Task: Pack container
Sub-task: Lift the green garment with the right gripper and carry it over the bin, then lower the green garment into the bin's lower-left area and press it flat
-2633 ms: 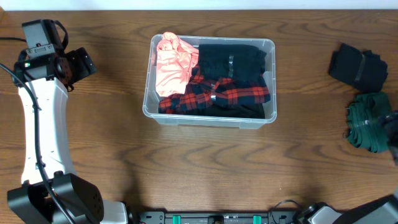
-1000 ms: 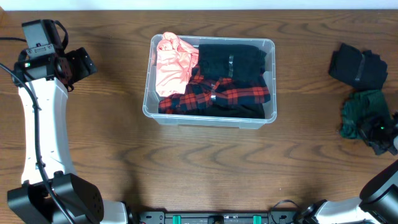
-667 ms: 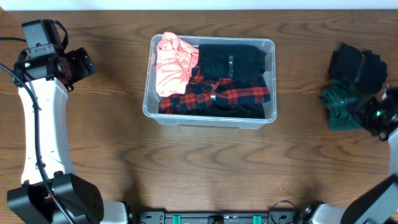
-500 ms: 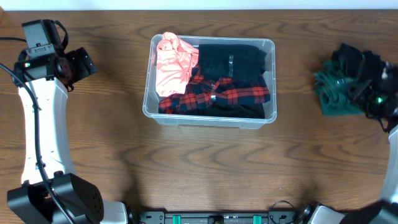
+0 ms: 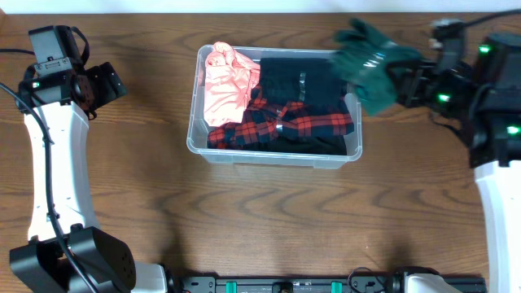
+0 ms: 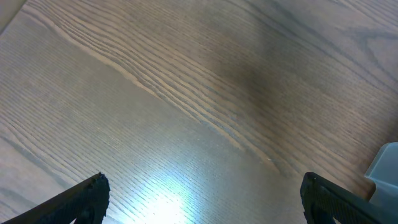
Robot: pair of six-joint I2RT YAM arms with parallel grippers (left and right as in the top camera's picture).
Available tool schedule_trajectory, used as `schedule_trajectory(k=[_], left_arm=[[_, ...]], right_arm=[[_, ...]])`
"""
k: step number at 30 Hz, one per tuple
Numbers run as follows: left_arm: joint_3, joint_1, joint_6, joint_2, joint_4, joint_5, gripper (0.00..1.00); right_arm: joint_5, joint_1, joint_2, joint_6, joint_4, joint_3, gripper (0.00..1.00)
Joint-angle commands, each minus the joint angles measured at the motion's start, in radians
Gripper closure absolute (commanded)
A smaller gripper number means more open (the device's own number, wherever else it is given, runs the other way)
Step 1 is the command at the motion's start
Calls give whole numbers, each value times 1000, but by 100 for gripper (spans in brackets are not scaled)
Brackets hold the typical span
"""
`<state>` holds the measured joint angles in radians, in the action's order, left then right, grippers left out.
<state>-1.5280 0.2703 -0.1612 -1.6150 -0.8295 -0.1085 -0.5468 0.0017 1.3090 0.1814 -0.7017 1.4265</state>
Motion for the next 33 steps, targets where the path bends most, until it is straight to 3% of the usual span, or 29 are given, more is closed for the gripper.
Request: schedule_trajectory(k=[1,9,15,33], left_arm=[[0,3,-9,1,0,-9,2],[0,3,-9,1,0,-9,2],[0,3,-9,1,0,-9,2],[0,3,-9,1,0,-9,2]], right_arm=[[-34,126,-16,-13,52,36,99],[-73,403,98,-75,161,36,99],[-116,527,201,-139,176,36,99],[-116,576,323,-161,217,36,99]])
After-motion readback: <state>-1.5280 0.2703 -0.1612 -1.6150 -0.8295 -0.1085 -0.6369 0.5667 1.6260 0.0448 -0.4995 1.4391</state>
